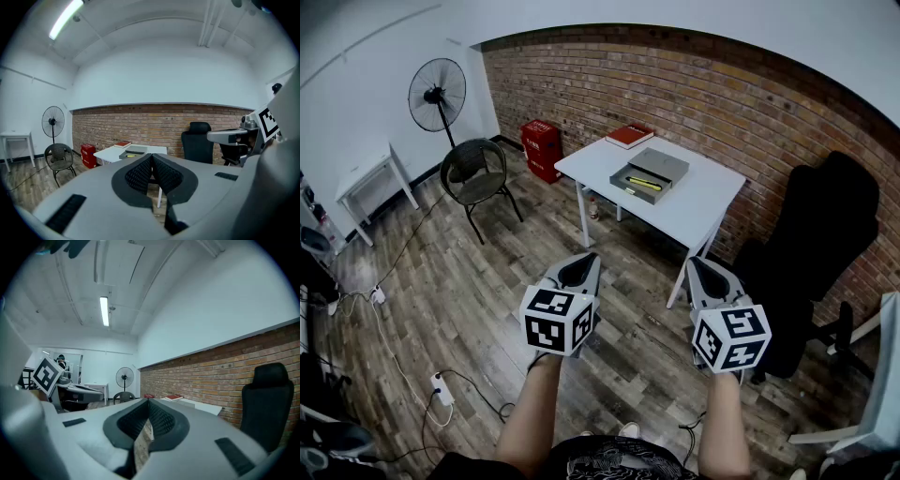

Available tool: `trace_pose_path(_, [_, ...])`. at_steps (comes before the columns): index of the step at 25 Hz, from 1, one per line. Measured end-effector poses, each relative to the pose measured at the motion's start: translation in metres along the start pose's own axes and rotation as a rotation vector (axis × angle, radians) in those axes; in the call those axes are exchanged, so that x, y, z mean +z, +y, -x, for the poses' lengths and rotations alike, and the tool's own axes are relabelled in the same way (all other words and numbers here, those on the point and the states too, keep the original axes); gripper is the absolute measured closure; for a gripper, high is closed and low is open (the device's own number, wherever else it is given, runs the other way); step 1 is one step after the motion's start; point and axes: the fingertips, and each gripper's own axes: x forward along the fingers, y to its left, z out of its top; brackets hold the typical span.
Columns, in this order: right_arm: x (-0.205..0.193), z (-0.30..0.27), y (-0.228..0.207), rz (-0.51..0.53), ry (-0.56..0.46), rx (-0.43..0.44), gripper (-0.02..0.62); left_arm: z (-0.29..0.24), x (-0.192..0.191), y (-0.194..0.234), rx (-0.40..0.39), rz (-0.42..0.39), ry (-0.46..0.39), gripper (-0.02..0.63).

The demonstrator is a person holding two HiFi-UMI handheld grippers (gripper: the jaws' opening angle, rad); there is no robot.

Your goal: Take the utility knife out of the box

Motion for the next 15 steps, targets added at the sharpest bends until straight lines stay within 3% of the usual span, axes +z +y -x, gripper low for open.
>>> trace_pose_path(15, [-0.016,-0.011,-0.047,-0.022,0.018,0.010,0.577,-0.045,-0.005,-0.028,-0.006,-0.033,0.018,0.578])
